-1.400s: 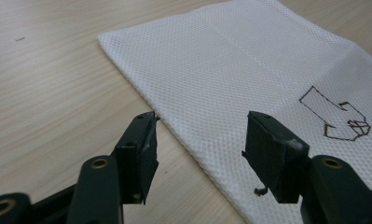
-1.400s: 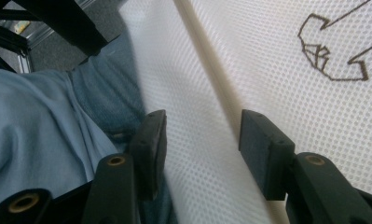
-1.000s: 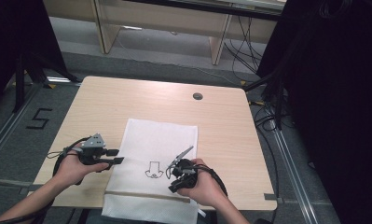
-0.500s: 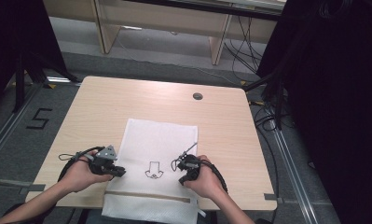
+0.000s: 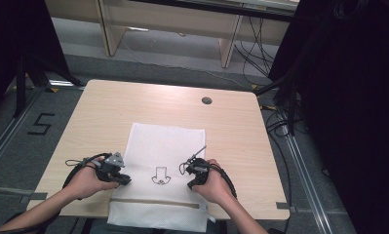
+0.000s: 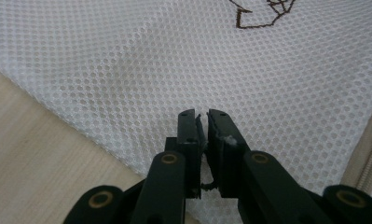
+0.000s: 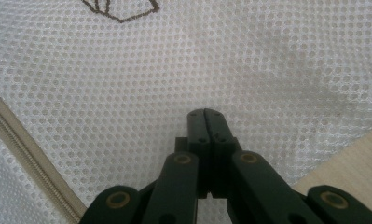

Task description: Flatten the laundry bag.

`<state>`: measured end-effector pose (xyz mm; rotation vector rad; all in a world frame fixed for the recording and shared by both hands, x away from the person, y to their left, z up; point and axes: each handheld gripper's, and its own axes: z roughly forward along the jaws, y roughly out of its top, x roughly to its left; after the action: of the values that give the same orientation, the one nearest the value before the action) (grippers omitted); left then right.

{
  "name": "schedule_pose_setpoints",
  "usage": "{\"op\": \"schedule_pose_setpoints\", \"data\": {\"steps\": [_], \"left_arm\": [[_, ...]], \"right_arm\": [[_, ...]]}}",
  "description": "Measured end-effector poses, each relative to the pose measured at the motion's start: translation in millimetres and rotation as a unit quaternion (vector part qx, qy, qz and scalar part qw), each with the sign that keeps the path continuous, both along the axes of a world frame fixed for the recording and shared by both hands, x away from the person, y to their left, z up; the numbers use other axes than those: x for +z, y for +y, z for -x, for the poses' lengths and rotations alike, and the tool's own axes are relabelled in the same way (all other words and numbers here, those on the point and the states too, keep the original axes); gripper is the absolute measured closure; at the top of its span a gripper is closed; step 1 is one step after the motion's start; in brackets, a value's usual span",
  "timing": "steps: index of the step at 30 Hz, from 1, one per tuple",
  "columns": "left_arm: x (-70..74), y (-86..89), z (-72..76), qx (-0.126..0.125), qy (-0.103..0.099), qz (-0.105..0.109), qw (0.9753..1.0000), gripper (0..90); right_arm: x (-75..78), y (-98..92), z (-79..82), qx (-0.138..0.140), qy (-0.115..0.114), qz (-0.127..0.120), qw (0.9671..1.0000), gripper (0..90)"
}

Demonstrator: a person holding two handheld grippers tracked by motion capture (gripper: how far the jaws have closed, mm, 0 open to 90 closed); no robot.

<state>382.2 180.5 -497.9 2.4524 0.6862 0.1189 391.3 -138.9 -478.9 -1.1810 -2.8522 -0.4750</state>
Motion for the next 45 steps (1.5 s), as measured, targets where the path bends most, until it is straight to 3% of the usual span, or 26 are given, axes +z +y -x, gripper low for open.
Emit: {"op": "schedule_pose_setpoints", "data": {"steps": [6, 9, 12, 17, 21, 24, 25, 26, 30, 32, 34, 35, 37, 40, 43, 45], "left_arm": [[-1.2, -0.6, -6.8, 0.017, 0.001, 0.007, 0.9998, 82.9], [-0.4, -1.1, -12.1, 0.008, -0.005, 0.0, 1.0, 82.8], [-0.3, -4.9, -15.9, 0.015, -0.007, -0.001, 0.9999, 82.8], [0.4, -12.3, -25.8, 0.018, -0.015, -0.009, 0.9997, 82.8], [0.3, -15.0, -30.6, 0.021, -0.018, -0.009, 0.9996, 82.7], [-0.9, -14.4, -30.7, 0.027, -0.021, -0.002, 0.9994, 82.7], [-2.1, -15.4, -29.8, 0.037, -0.021, 0.01, 0.9991, 82.7], [-1.0, -14.0, -30.8, 0.027, -0.023, -0.001, 0.9994, 82.7], [-1.2, -14.2, -31.5, 0.027, -0.027, -0.003, 0.9993, 82.7], [-1.8, -14.4, -31.4, 0.036, -0.024, 0.0, 0.9991, 82.6], [-3.6, -16.0, -31.0, 0.052, -0.028, 0.017, 0.9981, 82.6], [-1.5, -13.2, -33.1, 0.032, -0.028, -0.002, 0.9991, 82.5], [-2.2, -13.0, -32.8, 0.036, -0.025, 0.002, 0.9991, 82.5], [-3.7, -14.9, -30.4, 0.053, -0.029, 0.019, 0.998, 81.9], [-4.7, -14.2, -28.7, 0.056, -0.035, 0.025, 0.9975, 77.8], [-3.8, -11.9, -28.0, 0.048, -0.034, 0.021, 0.9981, 76.5]], "right_arm": [[-0.9, -2.9, -8.9, -0.008, 0.006, -0.01, 0.9999, 90.0], [-1.7, -5.2, -14.9, -0.014, 0.004, -0.014, 0.9998, 90.0], [-0.9, -6.4, -19.7, -0.023, 0.005, -0.015, 0.9996, 90.0], [-1.5, -10.3, -28.9, -0.021, -0.013, -0.011, 0.9996, 90.0], [-1.4, -12.4, -32.7, -0.037, -0.021, -0.011, 0.9991, 90.0], [-2.4, -14.8, -36.5, -0.037, -0.031, -0.015, 0.9987, 90.0], [-2.6, -14.8, -37.0, -0.04, -0.032, -0.017, 0.9985, 90.0], [-1.8, -14.9, -36.6, -0.046, -0.03, -0.018, 0.9983, 90.0], [-2.9, -15.5, -36.5, -0.047, -0.043, -0.02, 0.9978, 90.0], [-3.3, -14.8, -36.3, -0.049, -0.05, -0.02, 0.9973, 90.0], [-3.2, -14.0, -37.1, -0.053, -0.056, -0.018, 0.9969, 90.0], [-3.2, -13.7, -37.9, -0.053, -0.057, -0.016, 0.9969, 89.8], [-2.7, -12.3, -37.9, -0.054, -0.055, -0.013, 0.9969, 89.6], [-3.5, -13.5, -37.8, -0.052, -0.06, -0.015, 0.9967, 87.4], [-2.9, -14.6, -36.1, -0.062, -0.054, -0.03, 0.9962, 78.1], [-0.1, -14.9, -33.4, -0.059, -0.075, -0.032, 0.9949, 76.1]]}}
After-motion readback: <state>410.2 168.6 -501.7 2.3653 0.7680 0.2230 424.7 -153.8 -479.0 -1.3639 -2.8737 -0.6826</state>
